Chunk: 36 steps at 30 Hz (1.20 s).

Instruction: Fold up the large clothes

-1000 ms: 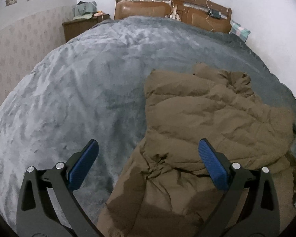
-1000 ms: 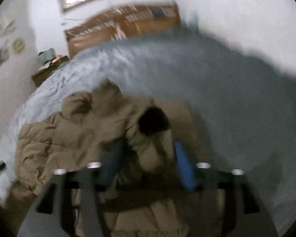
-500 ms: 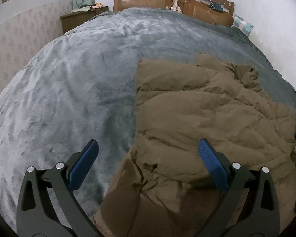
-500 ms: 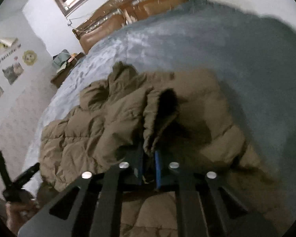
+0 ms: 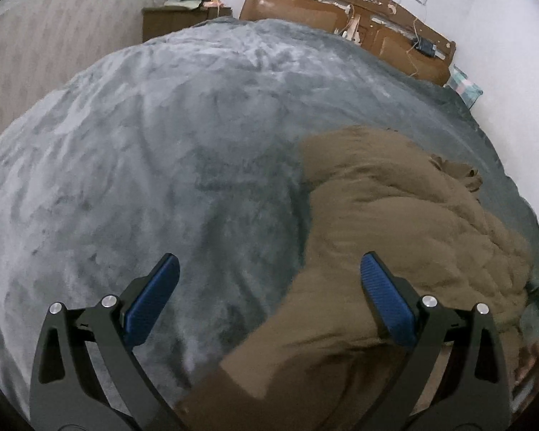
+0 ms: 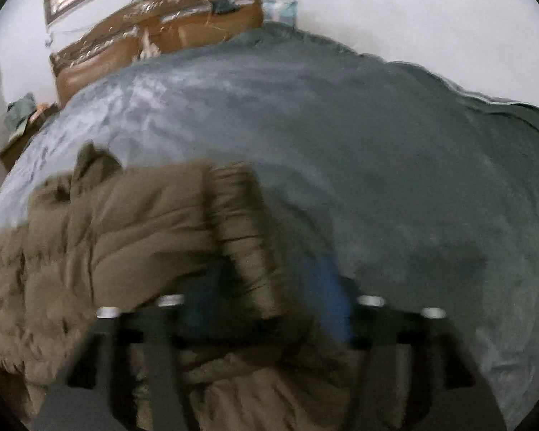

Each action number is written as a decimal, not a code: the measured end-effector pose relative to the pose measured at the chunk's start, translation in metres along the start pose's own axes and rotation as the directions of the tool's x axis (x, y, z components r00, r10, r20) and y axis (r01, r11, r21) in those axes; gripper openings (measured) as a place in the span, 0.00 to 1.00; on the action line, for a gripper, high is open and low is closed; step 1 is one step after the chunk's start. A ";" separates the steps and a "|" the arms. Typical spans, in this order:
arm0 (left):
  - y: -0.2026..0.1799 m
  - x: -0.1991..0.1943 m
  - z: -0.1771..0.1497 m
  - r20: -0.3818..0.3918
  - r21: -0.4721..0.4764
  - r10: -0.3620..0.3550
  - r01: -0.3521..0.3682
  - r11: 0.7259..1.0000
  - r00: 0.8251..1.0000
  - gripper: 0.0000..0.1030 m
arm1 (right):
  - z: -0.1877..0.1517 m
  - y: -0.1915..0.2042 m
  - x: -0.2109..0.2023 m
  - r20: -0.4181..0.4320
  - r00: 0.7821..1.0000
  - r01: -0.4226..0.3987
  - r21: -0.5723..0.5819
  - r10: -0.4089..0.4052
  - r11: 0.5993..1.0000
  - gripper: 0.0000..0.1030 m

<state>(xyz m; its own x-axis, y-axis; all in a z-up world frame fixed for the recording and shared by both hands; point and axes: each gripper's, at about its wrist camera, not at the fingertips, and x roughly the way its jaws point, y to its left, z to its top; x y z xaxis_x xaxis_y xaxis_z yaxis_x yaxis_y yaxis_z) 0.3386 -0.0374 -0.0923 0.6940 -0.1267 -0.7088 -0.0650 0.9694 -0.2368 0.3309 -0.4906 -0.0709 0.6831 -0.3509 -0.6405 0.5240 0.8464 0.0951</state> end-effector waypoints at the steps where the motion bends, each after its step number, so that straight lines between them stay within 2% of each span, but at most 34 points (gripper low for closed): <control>1: -0.005 -0.002 0.003 0.015 0.010 -0.005 0.005 1.000 1.000 0.96 | 0.004 0.006 -0.010 0.046 0.999 -0.010 -0.005 0.010 1.000 0.83; 3: -0.025 -0.014 0.006 0.076 0.066 -0.017 0.012 0.998 0.997 0.97 | 0.013 0.033 -0.036 0.143 0.985 -0.089 -0.073 0.099 0.993 0.91; 4: -0.044 -0.018 0.007 0.115 0.129 -0.019 0.004 0.992 0.993 0.97 | 0.013 0.048 -0.044 0.154 0.974 -0.151 -0.113 0.167 0.982 0.91; 5: -0.057 -0.019 0.005 0.133 0.176 -0.019 -0.005 0.984 0.991 0.97 | 0.011 0.071 -0.047 0.122 0.954 -0.252 -0.172 0.275 0.952 0.91; 6: -0.076 -0.015 0.001 0.139 0.242 -0.026 -0.008 0.970 0.990 0.97 | 0.007 0.089 -0.046 0.084 0.943 -0.299 -0.213 0.322 0.930 0.91; 8: -0.096 -0.003 -0.008 0.131 0.307 -0.011 -0.030 0.951 0.991 0.97 | -0.012 0.130 -0.038 0.016 0.940 -0.317 -0.324 0.340 0.891 0.91; 10: -0.106 0.013 -0.015 0.111 0.328 0.015 -0.051 0.943 0.994 0.97 | -0.031 0.155 -0.025 -0.034 0.946 -0.306 -0.417 0.322 0.856 0.91; 13: -0.103 0.039 -0.016 0.065 0.254 0.081 -0.095 0.962 0.995 0.97 | -0.057 0.176 0.005 -0.088 0.970 -0.238 -0.512 0.226 0.826 0.92; 15: -0.089 0.058 -0.018 0.002 0.211 0.120 -0.118 0.970 0.993 0.97 | -0.060 0.169 0.012 -0.080 0.981 -0.194 -0.509 0.179 0.839 0.93; 16: -0.083 0.062 -0.020 -0.001 0.205 0.142 -0.138 0.969 0.990 0.97 | -0.056 0.165 0.015 -0.062 0.986 -0.165 -0.502 0.155 0.849 0.93; 18: -0.072 0.067 -0.018 0.009 0.194 0.197 -0.195 0.961 0.980 0.97 | -0.047 0.143 0.015 0.009 0.999 -0.036 -0.467 0.045 0.884 0.93; 19: -0.066 0.068 -0.018 0.013 0.183 0.216 -0.214 0.959 0.976 0.97 | -0.041 0.124 0.022 0.009 1.000 0.003 -0.418 0.000 0.908 0.93; 21: -0.059 0.072 -0.017 -0.001 0.175 0.226 -0.222 0.959 0.974 0.97 | -0.034 0.082 0.037 -0.081 0.997 -0.033 -0.295 0.010 0.955 0.98; 23: -0.064 0.073 -0.018 0.018 0.220 0.253 -0.250 0.943 0.967 0.97 | -0.040 0.057 0.047 -0.149 0.987 -0.089 -0.198 0.059 0.976 0.98; 26: -0.070 0.075 -0.020 0.037 0.280 0.309 -0.306 0.910 0.950 0.97 | -0.044 0.059 0.050 -0.130 0.991 -0.060 -0.226 0.031 0.972 0.98; 28: -0.073 0.079 -0.021 0.009 0.287 0.313 -0.303 0.909 0.950 0.97 | -0.049 0.064 0.049 -0.120 0.993 -0.047 -0.239 0.019 0.970 0.98; 29: -0.073 0.080 -0.021 -0.002 0.284 0.307 -0.294 0.912 0.952 0.97 | -0.045 0.076 0.054 -0.126 0.992 -0.058 -0.236 0.028 0.970 0.98; 31: -0.068 0.074 -0.018 -0.004 0.254 0.266 -0.256 0.933 0.964 0.97 | -0.047 0.072 0.052 -0.143 0.987 -0.098 -0.212 0.068 0.972 0.98; 33: -0.054 0.058 -0.021 0.016 0.211 0.199 -0.198 0.957 0.980 0.97 | -0.044 0.061 0.043 -0.150 0.983 -0.137 -0.192 0.109 0.972 0.98; 34: -0.052 0.046 -0.020 0.028 0.182 0.142 -0.144 0.973 0.990 0.97 | -0.041 0.051 0.036 -0.151 0.982 -0.145 -0.189 0.117 0.971 0.98; 36: -0.054 0.024 -0.013 0.053 0.155 0.087 -0.094 0.983 0.995 0.97 | -0.044 0.043 0.017 -0.138 0.983 -0.145 -0.207 0.118 0.967 0.98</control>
<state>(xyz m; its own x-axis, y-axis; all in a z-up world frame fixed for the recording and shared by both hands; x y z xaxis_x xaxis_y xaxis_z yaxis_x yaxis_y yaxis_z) 0.3493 -0.0957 -0.1046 0.7224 -0.0310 -0.6907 -0.0178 0.9978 -0.0634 0.3426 -0.4423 -0.1108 0.6635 -0.1898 -0.7237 0.3021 0.9529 0.0270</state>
